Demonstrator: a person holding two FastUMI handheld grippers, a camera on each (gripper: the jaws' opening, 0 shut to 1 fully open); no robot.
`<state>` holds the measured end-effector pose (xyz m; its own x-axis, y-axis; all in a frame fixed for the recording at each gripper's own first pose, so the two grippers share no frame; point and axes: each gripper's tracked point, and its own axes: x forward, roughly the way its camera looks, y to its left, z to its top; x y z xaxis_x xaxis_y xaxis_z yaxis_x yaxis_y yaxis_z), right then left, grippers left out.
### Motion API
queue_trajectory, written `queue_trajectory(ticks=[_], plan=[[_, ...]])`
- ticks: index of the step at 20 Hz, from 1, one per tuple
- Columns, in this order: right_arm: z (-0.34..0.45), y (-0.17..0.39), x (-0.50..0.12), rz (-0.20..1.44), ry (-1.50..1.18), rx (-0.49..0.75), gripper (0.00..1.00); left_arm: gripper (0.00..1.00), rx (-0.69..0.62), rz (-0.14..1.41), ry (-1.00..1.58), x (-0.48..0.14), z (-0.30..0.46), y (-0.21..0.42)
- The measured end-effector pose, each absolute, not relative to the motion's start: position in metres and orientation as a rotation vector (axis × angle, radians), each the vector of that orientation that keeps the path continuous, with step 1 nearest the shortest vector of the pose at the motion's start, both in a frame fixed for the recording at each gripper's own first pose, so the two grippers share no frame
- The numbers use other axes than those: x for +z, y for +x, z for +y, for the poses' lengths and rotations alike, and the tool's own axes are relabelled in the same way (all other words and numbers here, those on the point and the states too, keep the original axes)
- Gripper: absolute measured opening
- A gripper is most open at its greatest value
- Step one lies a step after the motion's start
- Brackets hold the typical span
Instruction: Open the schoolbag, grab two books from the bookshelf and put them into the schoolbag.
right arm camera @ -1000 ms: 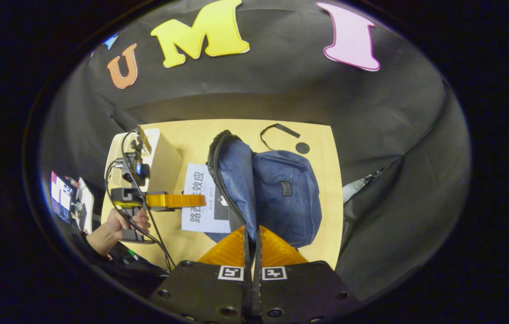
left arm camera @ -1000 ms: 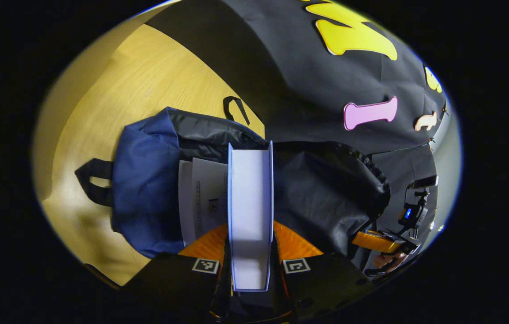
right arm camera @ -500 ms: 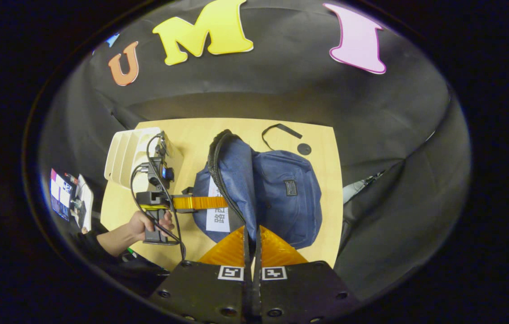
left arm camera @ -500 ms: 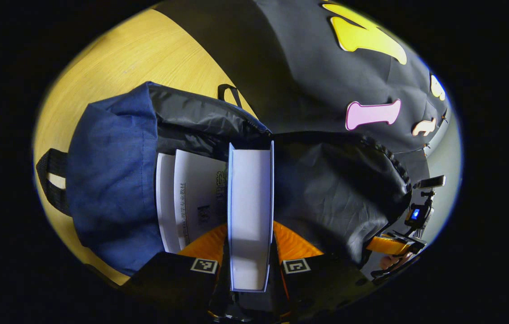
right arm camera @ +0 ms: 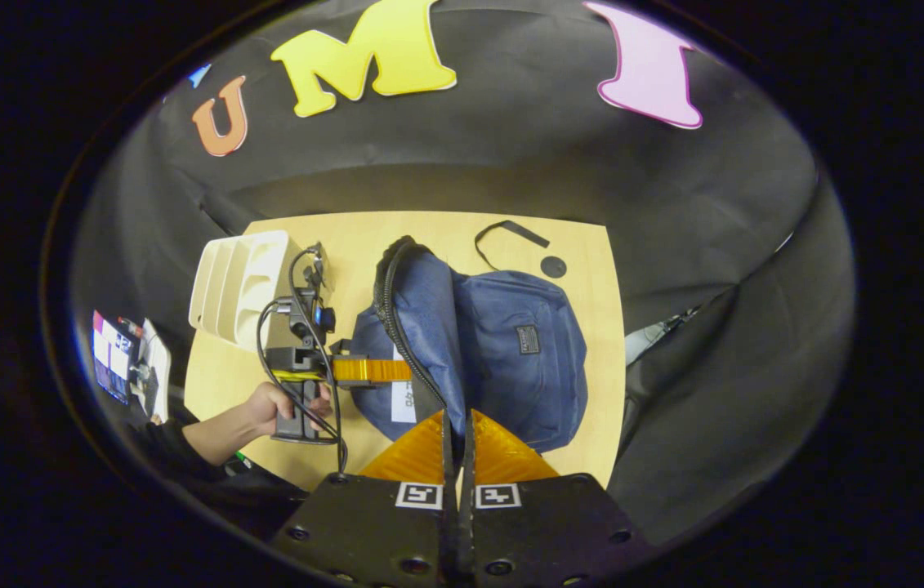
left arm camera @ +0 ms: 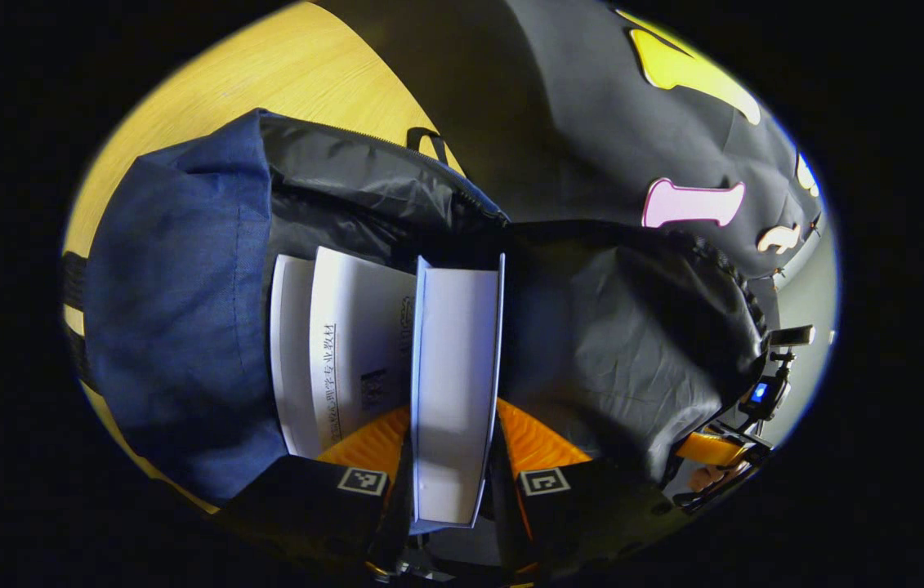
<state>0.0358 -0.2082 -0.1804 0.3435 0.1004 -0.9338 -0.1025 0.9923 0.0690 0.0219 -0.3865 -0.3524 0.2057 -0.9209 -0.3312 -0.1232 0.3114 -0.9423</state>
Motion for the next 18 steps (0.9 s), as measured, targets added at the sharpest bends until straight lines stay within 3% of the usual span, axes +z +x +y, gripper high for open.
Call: queue_trajectory(ticks=[1, 2, 3, 5, 6, 7, 10, 11, 12, 18], plan=[[-0.209, 0.035, -0.181, 1.216, 0.001, 0.13, 0.0, 0.43, -0.766, 1.251, -1.101, -0.356, -0.388, 0.021], [-0.209, 0.035, -0.182, 1.218, 0.002, 0.129, 0.0, 0.63, -0.772, 1.259, -1.084, -0.357, -0.387, 0.02], [-0.208, 0.034, -0.184, 1.22, 0.006, 0.13, 0.0, 0.44, -0.764, 1.271, -1.061, -0.361, -0.387, 0.021], [-0.208, 0.035, -0.184, 1.222, 0.009, 0.131, 0.0, 0.76, -0.752, 1.286, -1.01, -0.364, -0.388, 0.02], [-0.208, 0.036, -0.183, 1.221, 0.009, 0.131, 0.0, 0.77, -0.75, 1.292, -0.987, -0.364, -0.388, 0.018], [-0.208, 0.036, -0.184, 1.221, 0.009, 0.132, 0.0, 0.67, -0.746, 1.303, -0.962, -0.365, -0.389, 0.018], [-0.207, 0.037, -0.185, 1.223, 0.013, 0.132, 0.0, 0.7, -0.72, 1.337, -0.897, -0.366, -0.384, 0.014], [-0.206, 0.038, -0.187, 1.223, 0.017, 0.132, 0.0, 0.83, -0.703, 1.346, -0.878, -0.366, -0.38, 0.013], [-0.205, 0.037, -0.187, 1.223, 0.02, 0.132, 0.0, 0.71, -0.689, 1.344, -0.865, -0.364, -0.374, 0.013], [-0.194, 0.036, -0.191, 1.224, 0.027, 0.148, 0.0, 0.71, -0.636, 1.295, -0.73, -0.335, -0.332, 0.015]])
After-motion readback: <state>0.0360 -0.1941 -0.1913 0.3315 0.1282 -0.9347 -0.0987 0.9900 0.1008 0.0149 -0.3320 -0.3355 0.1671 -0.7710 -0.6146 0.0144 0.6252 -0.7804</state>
